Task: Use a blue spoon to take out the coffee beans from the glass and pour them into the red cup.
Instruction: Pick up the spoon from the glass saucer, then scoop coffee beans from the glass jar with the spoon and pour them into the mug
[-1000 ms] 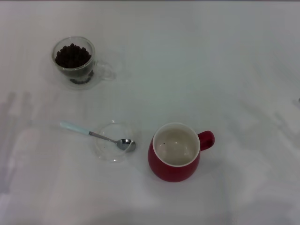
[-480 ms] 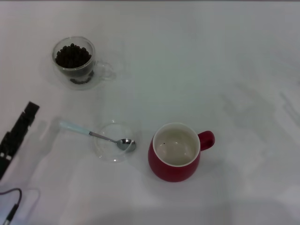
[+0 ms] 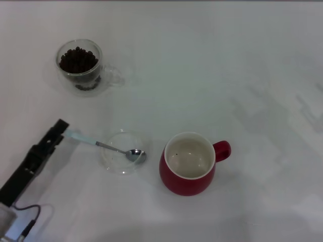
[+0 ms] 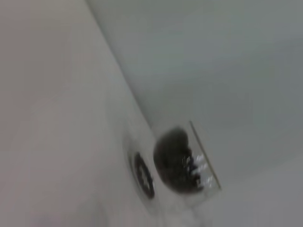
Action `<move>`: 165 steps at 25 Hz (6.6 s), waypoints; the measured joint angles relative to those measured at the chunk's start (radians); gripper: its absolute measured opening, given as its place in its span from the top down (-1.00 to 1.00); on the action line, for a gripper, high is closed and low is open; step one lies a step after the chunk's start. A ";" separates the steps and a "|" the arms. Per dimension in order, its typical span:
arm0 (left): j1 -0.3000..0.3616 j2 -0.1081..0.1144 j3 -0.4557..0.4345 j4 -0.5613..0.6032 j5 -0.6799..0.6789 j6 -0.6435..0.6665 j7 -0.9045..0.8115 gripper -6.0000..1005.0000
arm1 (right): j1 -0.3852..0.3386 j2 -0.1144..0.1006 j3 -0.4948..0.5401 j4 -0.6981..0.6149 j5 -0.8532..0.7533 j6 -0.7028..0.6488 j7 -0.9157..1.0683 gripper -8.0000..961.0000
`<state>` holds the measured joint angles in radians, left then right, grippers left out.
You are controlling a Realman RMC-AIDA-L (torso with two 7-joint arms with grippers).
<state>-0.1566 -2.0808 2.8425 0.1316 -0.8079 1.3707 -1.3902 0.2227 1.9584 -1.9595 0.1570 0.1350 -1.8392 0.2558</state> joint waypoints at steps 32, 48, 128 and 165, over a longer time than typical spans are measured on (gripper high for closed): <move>-0.051 -0.002 -0.001 0.036 0.076 -0.049 0.018 -0.15 | 0.013 0.005 0.013 -0.001 0.005 0.019 -0.001 -0.29; -0.050 0.007 -0.010 0.031 0.073 -0.058 -0.001 0.74 | 0.004 0.020 0.013 -0.002 0.005 0.011 -0.012 -0.29; -0.527 0.092 0.002 -0.434 0.214 -0.147 -0.596 0.74 | -0.015 0.049 -0.005 -0.016 -0.020 -0.021 -0.006 -0.27; -0.433 0.083 0.002 -0.373 0.122 0.191 -0.578 0.73 | 0.044 0.046 0.001 -0.043 -0.010 -0.004 -0.012 -0.27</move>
<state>-0.5893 -1.9977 2.8441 -0.2416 -0.6863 1.5619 -1.9680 0.2670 2.0048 -1.9586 0.1141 0.1253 -1.8428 0.2434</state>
